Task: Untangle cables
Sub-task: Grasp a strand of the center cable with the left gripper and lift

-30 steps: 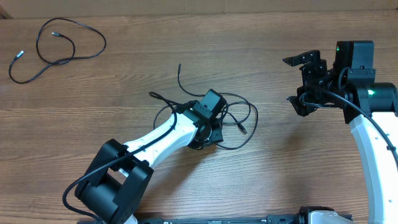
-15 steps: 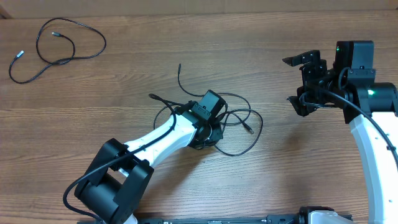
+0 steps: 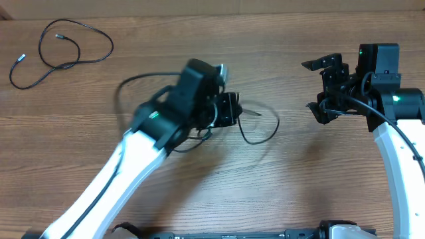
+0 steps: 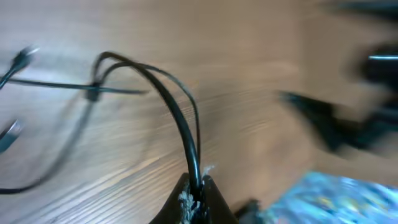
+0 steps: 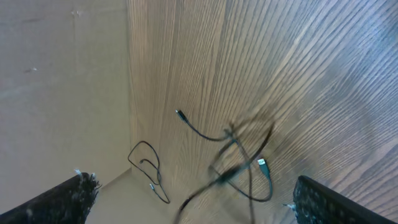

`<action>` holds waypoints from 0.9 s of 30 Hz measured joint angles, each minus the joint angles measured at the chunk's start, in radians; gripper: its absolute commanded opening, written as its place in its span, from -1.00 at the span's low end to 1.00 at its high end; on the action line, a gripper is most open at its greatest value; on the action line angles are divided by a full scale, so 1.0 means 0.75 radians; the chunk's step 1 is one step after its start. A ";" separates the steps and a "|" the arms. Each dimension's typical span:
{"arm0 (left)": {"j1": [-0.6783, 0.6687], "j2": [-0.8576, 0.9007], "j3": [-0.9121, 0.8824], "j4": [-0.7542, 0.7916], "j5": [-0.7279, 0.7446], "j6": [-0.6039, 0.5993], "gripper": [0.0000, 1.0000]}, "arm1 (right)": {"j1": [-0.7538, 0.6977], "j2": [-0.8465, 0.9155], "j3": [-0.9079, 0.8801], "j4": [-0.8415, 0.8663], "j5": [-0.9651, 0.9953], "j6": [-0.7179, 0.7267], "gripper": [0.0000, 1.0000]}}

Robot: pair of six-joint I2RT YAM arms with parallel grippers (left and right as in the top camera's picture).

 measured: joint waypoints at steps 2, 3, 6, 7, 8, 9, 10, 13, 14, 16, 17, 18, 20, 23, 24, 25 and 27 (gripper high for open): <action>0.000 -0.092 0.026 0.010 0.007 0.009 -0.92 | 0.000 0.000 0.000 0.001 -0.001 0.001 1.00; 0.000 -0.138 0.037 0.017 0.008 0.012 -0.91 | 0.000 0.000 0.000 0.001 -0.001 0.001 1.00; 0.000 -0.275 0.056 0.060 0.007 0.028 -0.92 | 0.000 0.000 0.000 0.001 -0.001 0.000 1.00; 0.000 -0.322 0.061 0.079 0.002 0.034 -0.92 | 0.000 0.000 0.000 0.001 -0.001 0.000 1.00; 0.000 -0.352 0.062 0.095 -0.004 0.035 -0.92 | 0.000 0.000 0.000 0.001 -0.001 0.001 1.00; 0.000 -0.385 0.063 0.114 -0.017 0.036 -0.92 | 0.000 0.000 0.000 0.001 -0.001 0.001 1.00; 0.000 -0.412 0.064 0.128 -0.033 0.038 -0.91 | 0.000 0.000 0.000 0.001 -0.001 0.000 1.00; 0.000 -0.468 0.066 0.132 -0.085 0.040 -0.91 | 0.000 0.000 0.000 0.000 -0.001 0.001 1.00; 0.000 -0.478 0.066 0.132 -0.095 0.041 -0.92 | 0.000 0.000 0.000 0.001 -0.001 0.000 1.00; 0.000 -0.494 0.066 0.128 -0.125 0.044 -0.92 | 0.000 0.000 0.000 0.000 -0.001 0.001 1.00; 0.000 -0.498 0.066 0.125 -0.136 0.044 -0.91 | 0.000 0.000 0.000 0.001 -0.001 0.001 1.00; 0.000 -0.503 0.066 0.112 -0.157 0.043 -0.91 | 0.000 0.000 0.000 0.000 -0.001 0.001 1.00; 0.000 -0.507 0.066 0.083 -0.194 0.042 -0.92 | 0.000 0.000 0.000 0.001 0.000 0.000 1.00; 0.000 -0.507 0.066 0.051 -0.240 0.027 -0.91 | 0.000 0.000 0.000 0.001 -0.001 0.000 1.00; 0.000 -0.507 0.066 0.048 -0.245 0.009 -0.91 | 0.000 0.000 0.000 0.001 -0.001 0.001 1.00; 0.000 -0.507 0.066 0.046 -0.244 -0.011 -0.92 | 0.000 0.000 0.000 0.001 0.000 0.001 0.99; 0.000 -0.507 0.066 0.045 -0.244 -0.057 -0.92 | 0.000 0.000 0.000 0.001 -0.001 0.001 1.00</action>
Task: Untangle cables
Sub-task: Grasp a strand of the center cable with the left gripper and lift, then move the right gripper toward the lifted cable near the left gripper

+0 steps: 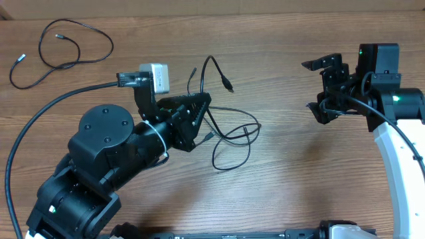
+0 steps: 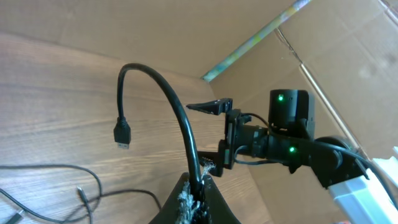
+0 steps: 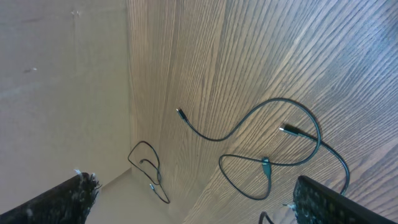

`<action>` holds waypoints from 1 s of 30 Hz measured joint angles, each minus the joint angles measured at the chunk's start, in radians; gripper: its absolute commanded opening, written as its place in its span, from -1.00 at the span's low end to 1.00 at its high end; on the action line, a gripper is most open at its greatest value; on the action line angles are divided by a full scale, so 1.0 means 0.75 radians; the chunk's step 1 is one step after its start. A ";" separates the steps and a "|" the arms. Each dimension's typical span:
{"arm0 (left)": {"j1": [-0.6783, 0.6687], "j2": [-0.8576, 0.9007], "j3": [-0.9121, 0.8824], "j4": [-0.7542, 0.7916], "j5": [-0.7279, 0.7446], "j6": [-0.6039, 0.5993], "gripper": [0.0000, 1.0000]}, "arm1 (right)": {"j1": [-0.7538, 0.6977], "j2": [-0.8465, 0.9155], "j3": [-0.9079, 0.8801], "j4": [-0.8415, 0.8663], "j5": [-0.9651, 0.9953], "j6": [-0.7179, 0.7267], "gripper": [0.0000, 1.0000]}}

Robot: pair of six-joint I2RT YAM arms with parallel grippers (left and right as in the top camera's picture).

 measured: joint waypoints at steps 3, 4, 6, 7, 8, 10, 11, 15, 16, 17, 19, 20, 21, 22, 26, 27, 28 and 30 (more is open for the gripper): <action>0.000 -0.001 0.000 -0.007 -0.034 -0.053 -0.92 | 0.000 0.000 0.000 -0.001 0.000 0.000 1.00; 0.000 -0.001 0.000 -0.020 -0.062 -0.064 -0.91 | 0.000 0.000 0.000 0.001 0.000 0.000 1.00; 0.000 -0.001 0.000 -0.057 -0.119 -0.082 -0.91 | 0.000 0.000 0.000 -0.001 0.001 0.000 1.00; 0.000 -0.001 0.000 -0.073 -0.143 -0.087 -0.92 | 0.000 0.000 0.000 0.001 0.001 0.000 0.99; 0.000 -0.001 0.000 -0.087 -0.165 -0.092 -0.91 | 0.000 0.000 0.000 0.000 0.001 0.000 1.00; 0.000 -0.001 0.000 -0.123 -0.208 -0.093 -0.92 | 0.000 0.000 0.000 0.002 0.001 0.000 1.00; 0.000 -0.001 0.000 -0.134 -0.225 -0.093 -0.91 | 0.000 0.000 0.000 0.005 0.001 0.000 1.00; 0.000 -0.001 0.000 -0.172 -0.270 -0.098 -0.91 | 0.000 0.000 0.000 0.078 0.035 0.000 1.00; 0.000 -0.001 0.000 -0.175 -0.274 -0.102 -0.92 | 0.000 0.000 0.000 0.081 0.045 -0.001 1.00; 0.000 -0.001 0.000 -0.180 -0.277 -0.113 -0.92 | 0.000 0.000 0.000 0.074 0.050 -0.004 1.00; 0.000 -0.001 0.007 -0.186 -0.284 -0.128 -0.91 | 0.000 0.000 0.000 0.014 0.033 -0.053 0.89; 0.000 -0.001 0.013 -0.187 -0.285 -0.132 -0.91 | 0.001 0.000 0.000 -0.029 0.018 -0.104 0.73; 0.000 -0.001 0.026 -0.191 -0.286 -0.137 -0.91 | 0.002 0.000 0.000 -0.067 -0.010 -0.178 0.47; 0.000 -0.001 0.040 -0.192 -0.289 -0.140 -0.92 | 0.004 0.000 0.000 -0.095 -0.040 -0.260 0.18; 0.000 -0.002 0.143 -0.232 -0.313 -0.152 -0.91 | 0.045 0.000 0.000 -0.176 -0.140 -0.587 0.01; 0.000 -0.005 0.165 -0.250 -0.328 -0.153 -0.92 | 0.062 0.000 0.000 -0.190 -0.160 -0.663 0.01; 0.000 -0.009 0.182 -0.272 -0.346 -0.154 -0.91 | 0.085 -0.001 0.000 -0.209 -0.188 -0.761 0.01; 0.000 -0.017 0.198 -0.306 -0.380 -0.157 -0.92 | 0.125 -0.008 0.000 -0.247 -0.226 -0.903 0.00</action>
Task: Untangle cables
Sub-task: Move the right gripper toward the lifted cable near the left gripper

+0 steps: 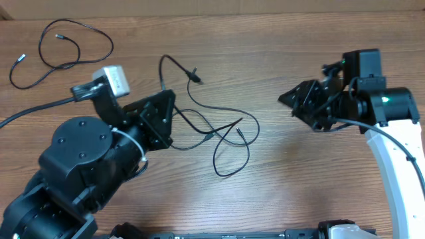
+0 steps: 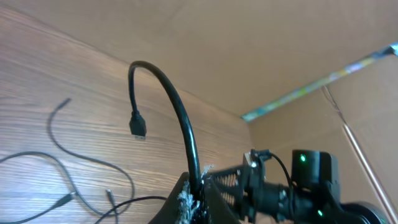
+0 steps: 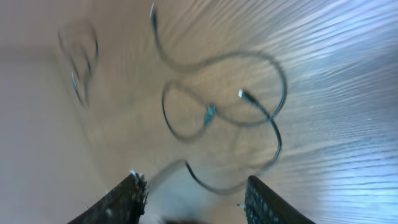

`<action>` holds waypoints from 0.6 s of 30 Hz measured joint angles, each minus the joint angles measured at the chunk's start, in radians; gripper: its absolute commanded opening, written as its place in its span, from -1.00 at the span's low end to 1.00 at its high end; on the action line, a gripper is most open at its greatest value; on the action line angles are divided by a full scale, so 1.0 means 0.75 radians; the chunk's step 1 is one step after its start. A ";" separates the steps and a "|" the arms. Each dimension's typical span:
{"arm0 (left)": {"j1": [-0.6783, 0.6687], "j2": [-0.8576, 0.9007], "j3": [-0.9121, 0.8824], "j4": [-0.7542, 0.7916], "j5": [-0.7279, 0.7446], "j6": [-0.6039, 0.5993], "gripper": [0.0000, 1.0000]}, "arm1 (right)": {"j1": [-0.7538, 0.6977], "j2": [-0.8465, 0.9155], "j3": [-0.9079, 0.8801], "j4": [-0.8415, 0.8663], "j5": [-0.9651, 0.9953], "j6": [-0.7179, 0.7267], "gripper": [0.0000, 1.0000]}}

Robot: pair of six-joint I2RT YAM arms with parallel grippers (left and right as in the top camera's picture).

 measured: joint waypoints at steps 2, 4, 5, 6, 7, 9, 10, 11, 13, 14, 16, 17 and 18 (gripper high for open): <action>0.003 -0.006 0.004 -0.031 -0.021 -0.001 -0.92 | 0.044 -0.034 0.000 -0.052 -0.024 -0.132 0.00; 0.020 -0.007 0.004 -0.044 -0.023 -0.001 -0.91 | 0.080 -0.115 0.000 -0.108 -0.036 -0.245 0.01; 0.030 -0.006 0.004 -0.047 -0.023 -0.001 -0.91 | 0.090 -0.152 0.000 -0.125 -0.037 -0.280 0.01; 0.038 -0.003 0.004 -0.049 -0.022 -0.003 -0.91 | 0.108 -0.214 -0.001 -0.135 -0.036 -0.327 0.04; 0.044 -0.001 0.004 -0.049 -0.022 -0.006 -0.91 | 0.125 -0.285 -0.002 -0.135 -0.036 -0.371 0.07; 0.046 0.001 0.004 -0.044 -0.019 -0.016 -0.91 | 0.176 -0.434 -0.012 -0.100 -0.036 -0.453 0.81; 0.046 0.001 0.004 -0.032 -0.018 -0.024 -0.91 | 0.205 -0.507 -0.021 -0.085 -0.038 -0.487 1.00; 0.046 0.001 0.004 -0.015 -0.016 -0.033 -0.92 | 0.237 -0.577 -0.033 -0.070 -0.038 -0.524 1.00; 0.046 0.001 0.005 0.018 -0.004 -0.053 -0.92 | 0.286 -0.697 -0.068 -0.036 -0.039 -0.574 1.00; 0.046 0.001 0.006 0.031 0.006 -0.066 -0.91 | 0.303 -0.737 -0.088 -0.018 -0.039 -0.594 1.00; 0.046 0.001 0.006 0.063 0.039 -0.097 -0.91 | 0.323 -0.779 -0.143 0.039 -0.039 -0.615 1.00; 0.046 0.001 0.006 0.073 0.062 -0.114 -0.91 | 0.330 -0.782 -0.173 0.067 -0.038 -0.623 1.00; 0.046 0.001 0.007 0.081 0.087 -0.136 -0.91 | 0.334 -0.778 -0.210 0.107 -0.040 -0.629 1.00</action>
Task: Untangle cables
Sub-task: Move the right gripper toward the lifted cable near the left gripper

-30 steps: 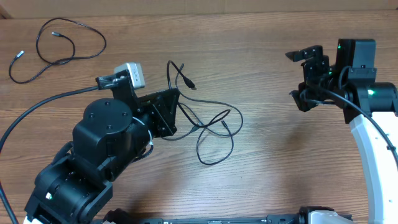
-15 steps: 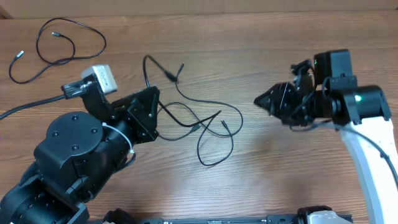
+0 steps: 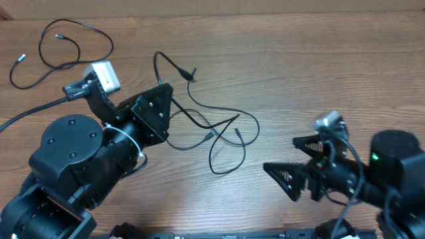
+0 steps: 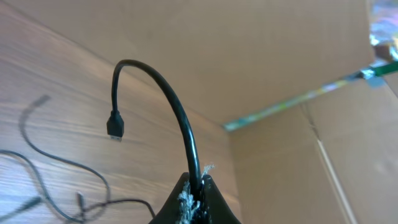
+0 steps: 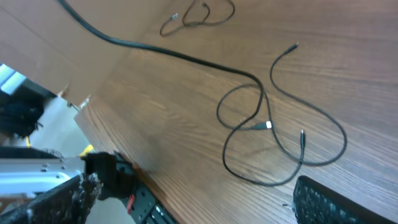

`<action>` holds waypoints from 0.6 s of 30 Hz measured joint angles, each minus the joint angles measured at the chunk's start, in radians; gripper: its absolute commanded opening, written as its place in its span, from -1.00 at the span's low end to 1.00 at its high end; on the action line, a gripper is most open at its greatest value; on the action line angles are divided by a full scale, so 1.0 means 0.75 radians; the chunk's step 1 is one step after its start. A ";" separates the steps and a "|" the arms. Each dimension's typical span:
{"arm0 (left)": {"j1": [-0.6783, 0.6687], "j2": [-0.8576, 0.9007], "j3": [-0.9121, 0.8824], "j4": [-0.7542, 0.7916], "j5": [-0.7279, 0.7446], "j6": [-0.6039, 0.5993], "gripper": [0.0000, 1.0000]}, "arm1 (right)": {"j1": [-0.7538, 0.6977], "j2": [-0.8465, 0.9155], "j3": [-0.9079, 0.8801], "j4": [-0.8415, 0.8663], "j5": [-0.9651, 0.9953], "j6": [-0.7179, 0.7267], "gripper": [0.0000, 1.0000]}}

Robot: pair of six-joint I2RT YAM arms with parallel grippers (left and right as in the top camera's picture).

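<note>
My left gripper (image 3: 163, 99) is raised high over the table's left middle and is shut on a black cable (image 4: 163, 93). The cable arcs up out of the jaws, and its plug (image 4: 114, 127) hangs free. The rest of the thin black cables lie as a loose tangle (image 3: 216, 136) on the wood, also seen from the right wrist (image 5: 267, 124). My right gripper (image 3: 289, 162) hovers at the front right. It is open, its fingers (image 5: 326, 199) wide apart with nothing between them.
A separate thin cable (image 3: 63, 46) lies coiled at the far left corner of the wooden table (image 3: 312, 60). Cardboard walls stand behind the table. The table's front edge and the arm mount (image 5: 109, 177) show below the right gripper.
My right gripper has gone from the right middle of the table to the front right, higher up and still open. My left gripper, with the cable in it, shifted slightly left.
My left gripper was first low at the tangle, shut on a cable. It then stood raised with the cable's plug end lifted and the loops spread out. Later it was further left. The right gripper stayed open at the right, then turned toward the tangle, and now hovers front right.
</note>
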 measured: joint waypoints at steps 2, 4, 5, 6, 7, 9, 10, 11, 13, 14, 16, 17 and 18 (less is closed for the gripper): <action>0.000 0.000 0.000 0.014 0.048 -0.039 -0.92 | 0.007 0.022 -0.072 0.091 -0.009 -0.006 1.00; 0.000 0.000 0.000 0.038 0.094 -0.073 -0.91 | 0.015 0.055 -0.149 0.198 -0.035 -0.010 1.00; 0.000 0.000 0.001 0.051 0.114 -0.095 -0.92 | 0.023 0.081 -0.192 0.258 -0.051 -0.011 1.00; 0.000 0.000 0.001 0.056 0.123 -0.108 -0.91 | 0.026 0.095 -0.213 0.291 -0.060 -0.013 1.00; 0.000 0.000 0.001 0.062 0.133 -0.128 -0.92 | 0.033 0.115 -0.246 0.348 -0.068 -0.015 1.00; 0.000 0.000 0.002 0.063 0.149 -0.169 -0.91 | 0.049 0.157 -0.285 0.439 -0.076 -0.014 1.00; 0.000 0.000 0.002 0.063 0.155 -0.192 -0.92 | 0.057 0.179 -0.298 0.485 -0.078 -0.015 1.00; 0.000 0.000 0.002 0.063 0.157 -0.212 -0.91 | 0.066 0.207 -0.307 0.534 -0.079 -0.016 1.00; 0.000 0.000 0.002 0.063 0.163 -0.254 -0.91 | 0.076 0.251 -0.309 0.617 -0.068 -0.019 1.00; 0.000 0.000 0.002 0.063 0.166 -0.278 -0.91 | 0.080 0.271 -0.309 0.657 -0.057 -0.020 1.00; 0.000 0.000 0.002 0.063 0.171 -0.323 -0.91 | 0.085 0.314 -0.309 0.717 -0.014 -0.021 1.00; 0.000 0.000 0.002 0.063 0.173 -0.358 -0.92 | 0.087 0.341 -0.309 0.754 0.025 -0.019 1.00; 0.000 0.000 0.002 0.063 0.175 -0.373 -0.92 | 0.087 0.357 -0.309 0.777 0.044 -0.020 0.94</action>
